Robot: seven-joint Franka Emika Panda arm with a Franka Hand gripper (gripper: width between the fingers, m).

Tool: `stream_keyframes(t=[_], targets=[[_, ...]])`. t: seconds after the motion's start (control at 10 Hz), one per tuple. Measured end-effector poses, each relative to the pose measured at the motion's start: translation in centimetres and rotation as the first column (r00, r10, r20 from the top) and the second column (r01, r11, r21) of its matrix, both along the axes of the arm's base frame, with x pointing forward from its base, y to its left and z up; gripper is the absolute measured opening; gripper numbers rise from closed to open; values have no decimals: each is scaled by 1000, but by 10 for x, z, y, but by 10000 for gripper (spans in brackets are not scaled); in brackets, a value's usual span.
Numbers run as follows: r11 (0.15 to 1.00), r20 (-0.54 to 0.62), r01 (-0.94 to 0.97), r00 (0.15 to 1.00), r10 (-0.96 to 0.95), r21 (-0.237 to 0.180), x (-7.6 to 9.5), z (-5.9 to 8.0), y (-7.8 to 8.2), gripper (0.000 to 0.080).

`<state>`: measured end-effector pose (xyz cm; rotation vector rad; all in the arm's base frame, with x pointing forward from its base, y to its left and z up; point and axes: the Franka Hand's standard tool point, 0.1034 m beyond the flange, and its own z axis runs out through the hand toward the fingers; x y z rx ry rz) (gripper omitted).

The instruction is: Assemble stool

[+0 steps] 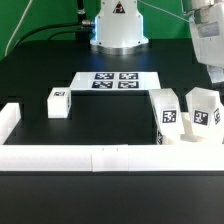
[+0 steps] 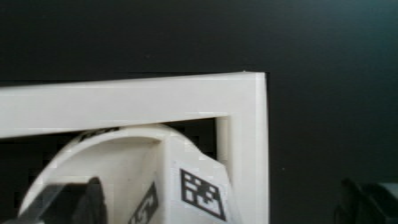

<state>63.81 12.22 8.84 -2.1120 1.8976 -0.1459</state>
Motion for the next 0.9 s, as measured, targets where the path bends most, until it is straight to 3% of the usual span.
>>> stream_keyframes(t=[0.3,0.6,0.8,0.9], targets=[[891,-28,-448,894,447,-76,0,12,1,649],[780,-11,-600,794,608,-175,5,14,-11,649],[668,-28,-710,690,724,-224,5,14,-13,649],[514,-83,-817,550,831,-262,5,16,-11,649]])
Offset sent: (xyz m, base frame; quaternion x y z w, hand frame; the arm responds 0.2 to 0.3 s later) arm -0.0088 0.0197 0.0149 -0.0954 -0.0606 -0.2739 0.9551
